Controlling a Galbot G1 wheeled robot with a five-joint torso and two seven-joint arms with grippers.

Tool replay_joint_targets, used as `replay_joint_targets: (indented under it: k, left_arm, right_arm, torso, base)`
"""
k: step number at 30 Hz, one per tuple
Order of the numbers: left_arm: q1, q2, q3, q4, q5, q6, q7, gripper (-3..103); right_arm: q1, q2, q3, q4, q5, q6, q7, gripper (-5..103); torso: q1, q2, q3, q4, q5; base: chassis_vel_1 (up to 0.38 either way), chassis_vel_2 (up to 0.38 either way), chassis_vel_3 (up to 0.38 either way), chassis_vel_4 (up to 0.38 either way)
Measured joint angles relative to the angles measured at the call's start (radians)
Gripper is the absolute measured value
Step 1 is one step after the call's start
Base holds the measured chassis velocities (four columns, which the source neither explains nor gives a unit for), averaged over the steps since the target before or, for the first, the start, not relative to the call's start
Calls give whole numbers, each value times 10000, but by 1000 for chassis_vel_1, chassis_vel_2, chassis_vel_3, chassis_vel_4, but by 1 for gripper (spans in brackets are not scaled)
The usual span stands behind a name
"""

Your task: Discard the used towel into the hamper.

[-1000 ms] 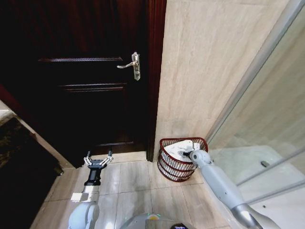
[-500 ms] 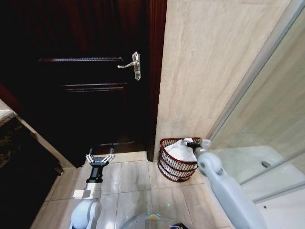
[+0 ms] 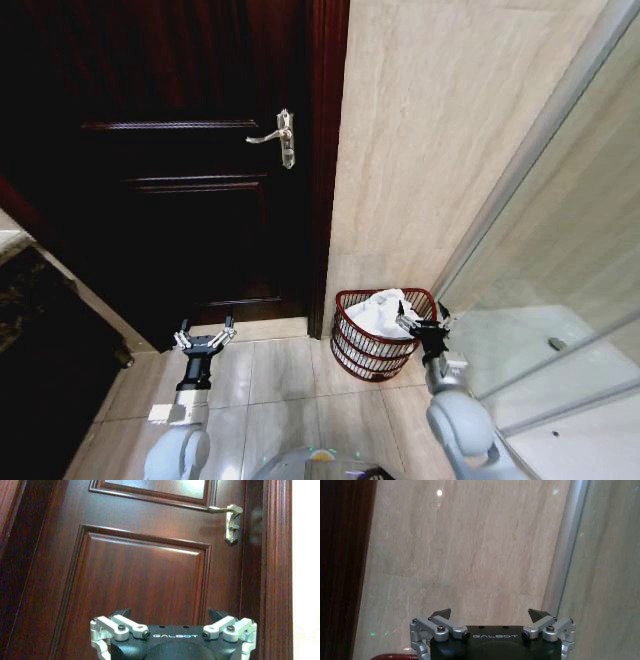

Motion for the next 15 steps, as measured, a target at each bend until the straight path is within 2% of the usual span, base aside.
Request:
replay_joint_targets:
  k: [3,6,13,15]
  left_arm:
    - [-42,19,55,-28,-34,161,-43,100]
    - [-82,25,117,-65,-39,299,-46,100]
    - [-18,-116,97,-294,7,386,-46,100]
    - [67,-136,88,-386,41,560,-48,100]
  right_arm:
    - [-699,787,263,24,-551,658,-356,100]
    - [-1131,1030,416,147,-563,888,-386,100]
    - [-1243,900,604,219,-251,1029,-441,100]
    - [-1232,902,677,187,-81,1048,-516,100]
  torso:
    - [0,0,0,-3,2]
    - [0,0,0,-3,0]
    - [0,0,0,-1,2]
    - [0,0,0,0,3]
  base:
    - [0,0,0,0]
    - [0,0,0,0]
    - [0,0,0,0]
    - [0,0,0,0]
